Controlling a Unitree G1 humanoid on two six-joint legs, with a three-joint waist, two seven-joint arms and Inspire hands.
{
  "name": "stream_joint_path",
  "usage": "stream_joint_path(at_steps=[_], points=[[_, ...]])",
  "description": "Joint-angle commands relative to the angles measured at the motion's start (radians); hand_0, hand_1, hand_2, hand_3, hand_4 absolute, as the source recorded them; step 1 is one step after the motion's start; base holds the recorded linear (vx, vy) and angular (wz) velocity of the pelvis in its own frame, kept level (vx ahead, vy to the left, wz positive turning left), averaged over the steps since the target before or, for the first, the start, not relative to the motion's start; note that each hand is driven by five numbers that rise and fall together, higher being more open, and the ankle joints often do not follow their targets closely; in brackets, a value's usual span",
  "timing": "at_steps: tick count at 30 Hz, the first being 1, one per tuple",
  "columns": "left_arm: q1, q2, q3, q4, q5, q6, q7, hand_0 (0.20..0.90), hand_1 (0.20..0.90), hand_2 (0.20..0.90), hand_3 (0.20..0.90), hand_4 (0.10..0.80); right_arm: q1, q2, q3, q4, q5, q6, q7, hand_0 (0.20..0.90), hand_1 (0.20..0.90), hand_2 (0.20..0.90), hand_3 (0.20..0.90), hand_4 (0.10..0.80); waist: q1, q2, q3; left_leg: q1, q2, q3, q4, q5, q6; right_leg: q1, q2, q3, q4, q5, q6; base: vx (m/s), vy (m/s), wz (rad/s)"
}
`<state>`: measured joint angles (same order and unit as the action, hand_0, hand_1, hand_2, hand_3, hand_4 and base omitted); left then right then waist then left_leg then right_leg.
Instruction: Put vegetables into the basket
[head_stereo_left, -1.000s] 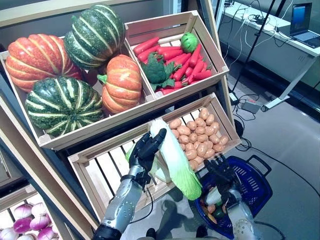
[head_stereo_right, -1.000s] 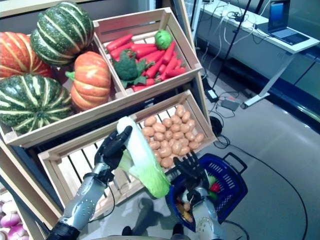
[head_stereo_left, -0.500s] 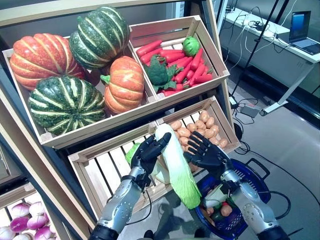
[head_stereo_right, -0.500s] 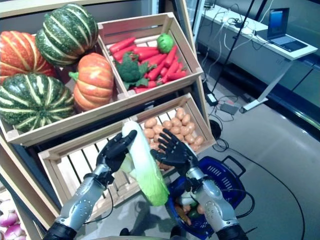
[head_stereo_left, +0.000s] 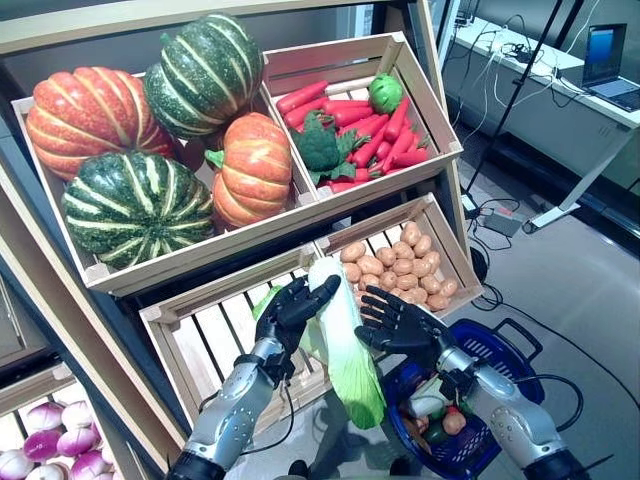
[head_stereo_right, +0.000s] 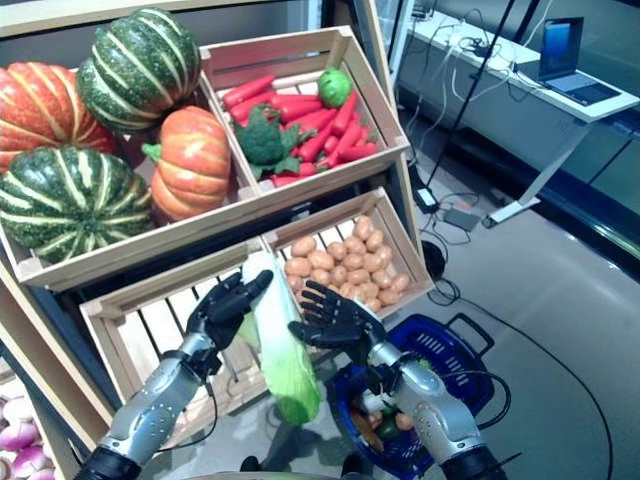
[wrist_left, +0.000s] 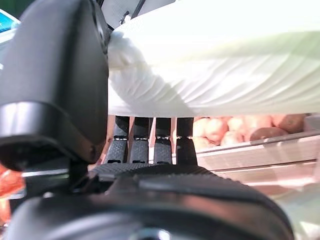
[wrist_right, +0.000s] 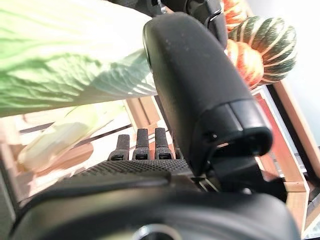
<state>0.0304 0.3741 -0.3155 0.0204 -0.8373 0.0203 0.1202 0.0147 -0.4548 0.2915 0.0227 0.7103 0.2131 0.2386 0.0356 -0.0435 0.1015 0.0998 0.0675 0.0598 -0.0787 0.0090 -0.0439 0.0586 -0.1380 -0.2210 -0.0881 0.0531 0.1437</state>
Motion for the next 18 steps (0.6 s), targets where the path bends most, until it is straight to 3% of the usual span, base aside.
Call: stream_joint_path(at_steps=[1, 8, 18], points=[[-0.122, -0.016, 0.010, -0.084, -0.012, -0.097, -0.046, 0.300, 0.300, 0.300, 0.300, 0.400, -0.046, -0.010, 0.011, -0.071, 0.032, -0.058, -0.025, 0.900, 0.900, 0.900, 0.900, 0.800, 0.004, -0.025, -0.072, -0.040, -0.029, -0.002, -0.004, 0.037, 0.031, 0.008, -0.032, 0.005, 0.012, 0.064, -0.012, 0.000, 0.000, 0.00], [-0.108, -0.025, 0.033, -0.095, -0.006, -0.089, -0.045, 0.300, 0.300, 0.300, 0.300, 0.400, -0.026, 0.063, -0.046, -0.101, 0.183, -0.151, -0.073, 0.900, 0.900, 0.900, 0.900, 0.800, -0.004, -0.018, -0.071, -0.037, -0.023, 0.010, -0.002, 0.036, 0.029, 0.006, -0.030, 0.015, 0.012, 0.063, -0.013, 0.000, 0.000, 0.00], [-0.090, -0.026, 0.066, -0.103, -0.005, -0.078, -0.056, 0.300, 0.300, 0.300, 0.300, 0.400, 0.006, 0.116, -0.103, -0.095, 0.230, -0.173, -0.082, 0.900, 0.900, 0.900, 0.900, 0.800, -0.013, -0.013, -0.073, -0.038, -0.018, 0.019, 0.000, 0.034, 0.028, 0.003, -0.029, 0.024, 0.011, 0.059, -0.012, 0.004, 0.003, -0.02]])
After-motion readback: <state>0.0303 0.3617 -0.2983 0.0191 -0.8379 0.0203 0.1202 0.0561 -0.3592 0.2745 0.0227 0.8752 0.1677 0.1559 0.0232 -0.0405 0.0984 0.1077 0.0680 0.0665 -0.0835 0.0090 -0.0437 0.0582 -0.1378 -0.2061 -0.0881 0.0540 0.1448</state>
